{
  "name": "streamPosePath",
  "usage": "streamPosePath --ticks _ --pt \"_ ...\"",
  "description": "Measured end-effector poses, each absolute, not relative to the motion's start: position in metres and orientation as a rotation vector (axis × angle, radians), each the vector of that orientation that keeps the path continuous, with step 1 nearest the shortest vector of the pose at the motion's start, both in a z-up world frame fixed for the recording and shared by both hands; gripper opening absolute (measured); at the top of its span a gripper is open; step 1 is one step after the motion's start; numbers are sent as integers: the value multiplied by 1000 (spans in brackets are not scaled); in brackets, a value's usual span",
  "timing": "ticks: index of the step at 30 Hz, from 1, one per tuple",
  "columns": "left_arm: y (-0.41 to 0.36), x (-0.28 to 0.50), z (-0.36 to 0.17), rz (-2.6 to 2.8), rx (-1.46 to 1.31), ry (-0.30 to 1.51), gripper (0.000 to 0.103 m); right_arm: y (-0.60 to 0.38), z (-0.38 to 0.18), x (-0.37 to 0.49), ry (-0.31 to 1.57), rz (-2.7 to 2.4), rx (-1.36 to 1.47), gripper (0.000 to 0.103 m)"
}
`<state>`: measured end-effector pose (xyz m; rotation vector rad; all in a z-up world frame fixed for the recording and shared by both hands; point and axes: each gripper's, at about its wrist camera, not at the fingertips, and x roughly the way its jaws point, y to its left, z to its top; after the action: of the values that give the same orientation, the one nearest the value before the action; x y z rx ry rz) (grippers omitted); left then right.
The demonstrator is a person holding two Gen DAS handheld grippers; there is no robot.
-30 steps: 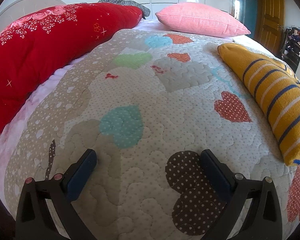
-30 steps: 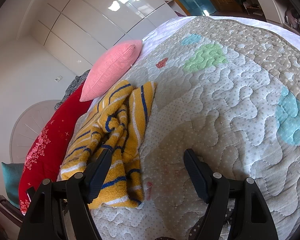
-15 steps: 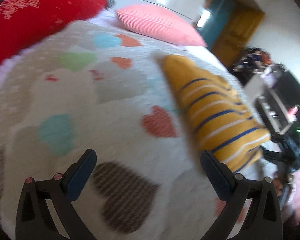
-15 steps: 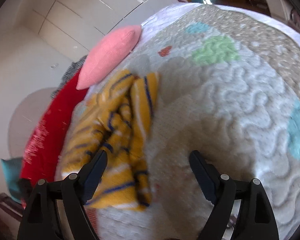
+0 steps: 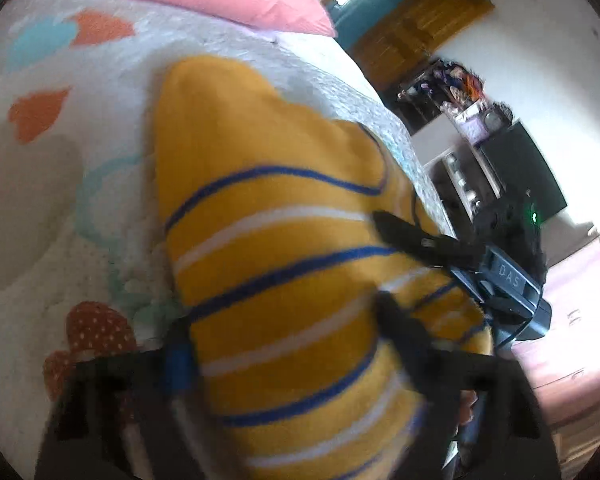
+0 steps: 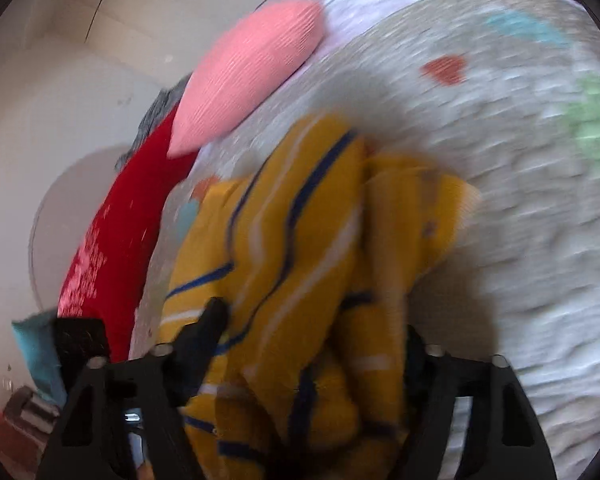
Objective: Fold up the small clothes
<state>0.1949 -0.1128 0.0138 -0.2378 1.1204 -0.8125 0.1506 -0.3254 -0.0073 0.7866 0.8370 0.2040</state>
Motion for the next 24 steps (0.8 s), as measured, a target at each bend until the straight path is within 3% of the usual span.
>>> streamPosePath --ticks 2,5,8,10,12,19,22,24 --pt "-108 187 34 -807 -184 1083 59 -315 4 148 803 253 795 63" --pt "-92 180 66 -762 -149 1029 59 -310 22 137 726 365 846 54" --pt "-81 173 73 -689 -98 1011 70 -306 23 125 713 342 812 57" --pt "-78 165 63 -601 -14 1018 70 -302 11 123 782 214 722 66" --pt "-72 148 52 -545 47 1015 70 -308 1 110 833 91 643 67" --pt "-27 73 46 -552 -94 972 74 -322 38 34 680 219 740 70" --pt "-16 47 50 -539 -163 961 74 -306 32 28 742 217 654 70" --pt "-9 25 59 -505 -167 935 74 -292 22 31 790 194 614 59"
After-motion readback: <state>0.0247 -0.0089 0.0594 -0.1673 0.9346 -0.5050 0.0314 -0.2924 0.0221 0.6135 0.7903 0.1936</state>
